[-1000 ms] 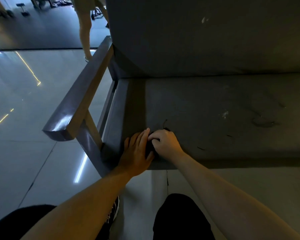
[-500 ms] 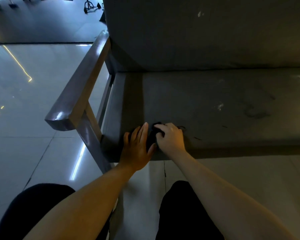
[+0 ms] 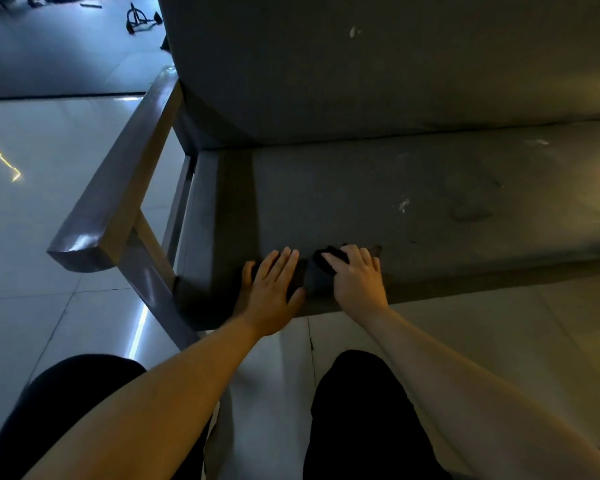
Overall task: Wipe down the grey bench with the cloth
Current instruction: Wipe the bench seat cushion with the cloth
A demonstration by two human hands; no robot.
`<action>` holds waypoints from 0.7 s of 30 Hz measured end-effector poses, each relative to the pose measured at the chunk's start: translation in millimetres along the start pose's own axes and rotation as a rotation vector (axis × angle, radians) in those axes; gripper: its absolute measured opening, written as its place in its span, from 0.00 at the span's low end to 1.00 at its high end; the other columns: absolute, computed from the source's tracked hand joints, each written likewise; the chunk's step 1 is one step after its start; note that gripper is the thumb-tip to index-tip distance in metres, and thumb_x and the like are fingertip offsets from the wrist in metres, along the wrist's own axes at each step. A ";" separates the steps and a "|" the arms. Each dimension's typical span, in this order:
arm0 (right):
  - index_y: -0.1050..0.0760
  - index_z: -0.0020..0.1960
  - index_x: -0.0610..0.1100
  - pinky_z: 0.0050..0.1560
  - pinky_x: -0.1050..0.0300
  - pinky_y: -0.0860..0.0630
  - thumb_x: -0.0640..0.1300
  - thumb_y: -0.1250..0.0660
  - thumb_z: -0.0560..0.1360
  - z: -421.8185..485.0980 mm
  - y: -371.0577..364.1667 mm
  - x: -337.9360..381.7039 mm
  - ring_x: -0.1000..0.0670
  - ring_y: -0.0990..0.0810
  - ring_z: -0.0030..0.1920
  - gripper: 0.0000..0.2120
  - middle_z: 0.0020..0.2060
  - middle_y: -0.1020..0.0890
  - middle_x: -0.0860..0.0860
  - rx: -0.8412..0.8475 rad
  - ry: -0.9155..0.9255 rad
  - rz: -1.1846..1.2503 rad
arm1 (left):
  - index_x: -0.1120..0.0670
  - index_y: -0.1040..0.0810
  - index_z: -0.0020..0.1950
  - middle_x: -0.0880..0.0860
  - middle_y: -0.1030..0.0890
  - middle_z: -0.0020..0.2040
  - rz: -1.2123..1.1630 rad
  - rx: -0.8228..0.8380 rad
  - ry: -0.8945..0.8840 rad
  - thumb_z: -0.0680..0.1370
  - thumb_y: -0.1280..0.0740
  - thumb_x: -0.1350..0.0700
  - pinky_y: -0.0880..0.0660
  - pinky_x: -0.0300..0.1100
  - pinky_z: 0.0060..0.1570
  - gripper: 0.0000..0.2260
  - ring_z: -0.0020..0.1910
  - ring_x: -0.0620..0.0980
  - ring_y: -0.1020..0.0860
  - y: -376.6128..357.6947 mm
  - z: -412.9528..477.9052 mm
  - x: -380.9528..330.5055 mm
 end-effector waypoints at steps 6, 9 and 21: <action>0.31 0.75 0.54 0.71 0.39 0.41 0.46 0.41 0.82 -3.5 12.4 -60.7 0.38 0.41 0.70 0.21 0.73 0.36 0.46 -0.039 -0.364 0.033 | 0.47 0.55 0.83 0.47 0.53 0.83 0.025 -0.010 0.016 0.80 0.54 0.37 0.58 0.57 0.77 0.33 0.81 0.46 0.57 -4.3 1.2 2.7; 0.29 0.74 0.51 0.70 0.42 0.36 0.43 0.41 0.82 -0.4 5.2 -32.5 0.38 0.35 0.69 0.20 0.71 0.31 0.44 -0.059 -0.375 0.132 | 0.48 0.54 0.83 0.47 0.52 0.83 -0.005 -0.007 0.018 0.79 0.54 0.35 0.61 0.56 0.76 0.35 0.81 0.46 0.57 -8.1 1.8 5.4; 0.28 0.72 0.53 0.63 0.44 0.36 0.46 0.39 0.81 -14.4 7.4 -5.0 0.43 0.28 0.63 0.20 0.63 0.29 0.46 -0.035 -0.107 0.039 | 0.40 0.56 0.82 0.52 0.56 0.83 0.058 0.022 0.080 0.79 0.59 0.39 0.62 0.63 0.76 0.30 0.82 0.54 0.60 -1.7 -5.7 -18.4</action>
Point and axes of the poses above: each hand's wrist, its own z-axis towards the middle knuckle, its own y-axis out of the back of the hand, x = y × z, the point moved 8 cm from there along z, towards the middle knuckle
